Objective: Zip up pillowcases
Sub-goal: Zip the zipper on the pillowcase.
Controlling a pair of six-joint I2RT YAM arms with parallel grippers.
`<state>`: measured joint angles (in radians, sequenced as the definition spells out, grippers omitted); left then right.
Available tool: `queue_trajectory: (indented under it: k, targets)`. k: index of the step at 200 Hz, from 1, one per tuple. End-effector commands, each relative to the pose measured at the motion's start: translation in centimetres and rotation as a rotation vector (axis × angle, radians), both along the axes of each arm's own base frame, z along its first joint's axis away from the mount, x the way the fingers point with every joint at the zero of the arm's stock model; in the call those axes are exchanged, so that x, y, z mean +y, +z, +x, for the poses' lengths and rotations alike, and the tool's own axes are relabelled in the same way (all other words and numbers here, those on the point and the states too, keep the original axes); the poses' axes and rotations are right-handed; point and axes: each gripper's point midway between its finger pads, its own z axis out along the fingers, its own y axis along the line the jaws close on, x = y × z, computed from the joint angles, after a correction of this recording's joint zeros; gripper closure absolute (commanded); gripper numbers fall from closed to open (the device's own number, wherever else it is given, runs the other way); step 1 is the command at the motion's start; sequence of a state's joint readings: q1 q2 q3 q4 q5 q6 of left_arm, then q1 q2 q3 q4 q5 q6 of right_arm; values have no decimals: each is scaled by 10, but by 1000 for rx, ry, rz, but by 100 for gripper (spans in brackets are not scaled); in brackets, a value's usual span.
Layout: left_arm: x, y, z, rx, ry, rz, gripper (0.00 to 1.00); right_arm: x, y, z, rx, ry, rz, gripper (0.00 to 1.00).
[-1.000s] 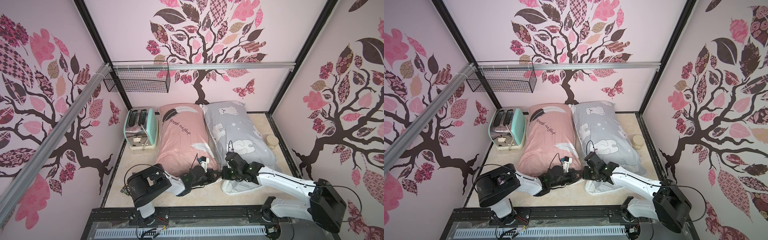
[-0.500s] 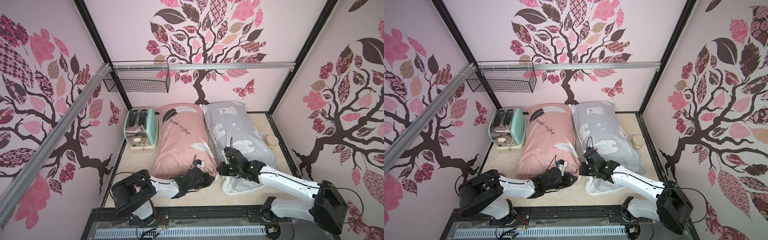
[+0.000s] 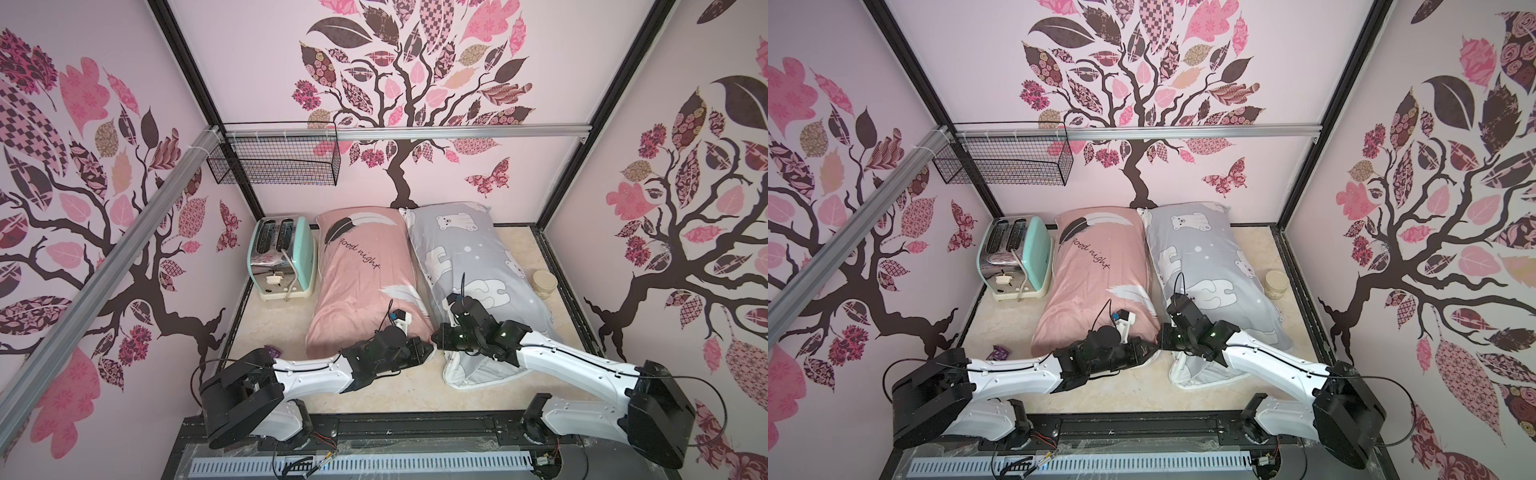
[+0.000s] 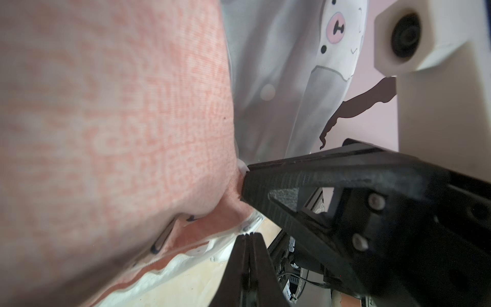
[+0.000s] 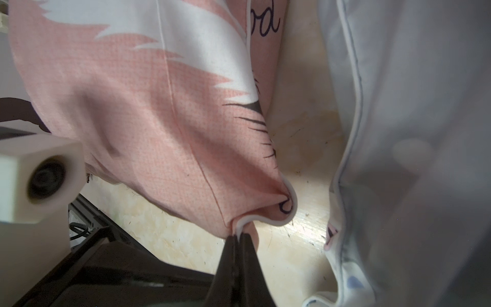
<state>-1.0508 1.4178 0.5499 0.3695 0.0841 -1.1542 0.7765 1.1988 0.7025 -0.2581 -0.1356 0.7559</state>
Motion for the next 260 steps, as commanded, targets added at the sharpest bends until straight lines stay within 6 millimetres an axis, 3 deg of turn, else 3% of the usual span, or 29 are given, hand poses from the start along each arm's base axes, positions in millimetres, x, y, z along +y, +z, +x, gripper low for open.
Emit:
queue_trajectory:
  k: [1,41,65,91,118,154,189,239,260]
  targets:
    - [-5,-12,3,-1,-11,45,90,4,8,3,-14,12,19,100]
    - [11,-56,14,59,80,51,92,6,22,0,-32,25,56,100]
    - [11,-64,18,68,82,42,91,11,20,-9,7,47,107,100]
    - [11,-58,16,61,75,24,92,6,6,-11,30,33,75,100]
    - [22,-43,6,51,64,3,98,4,7,-8,10,29,57,100]
    - [20,-21,-8,27,5,-32,100,6,5,-7,32,33,64,100]
    - [11,-3,-9,13,-18,-101,100,7,5,-9,57,36,103,100]
    - [9,-2,-5,26,3,-151,78,8,7,-10,100,38,201,100]
    - [7,-2,-5,30,0,-151,73,11,7,-12,121,41,247,100]
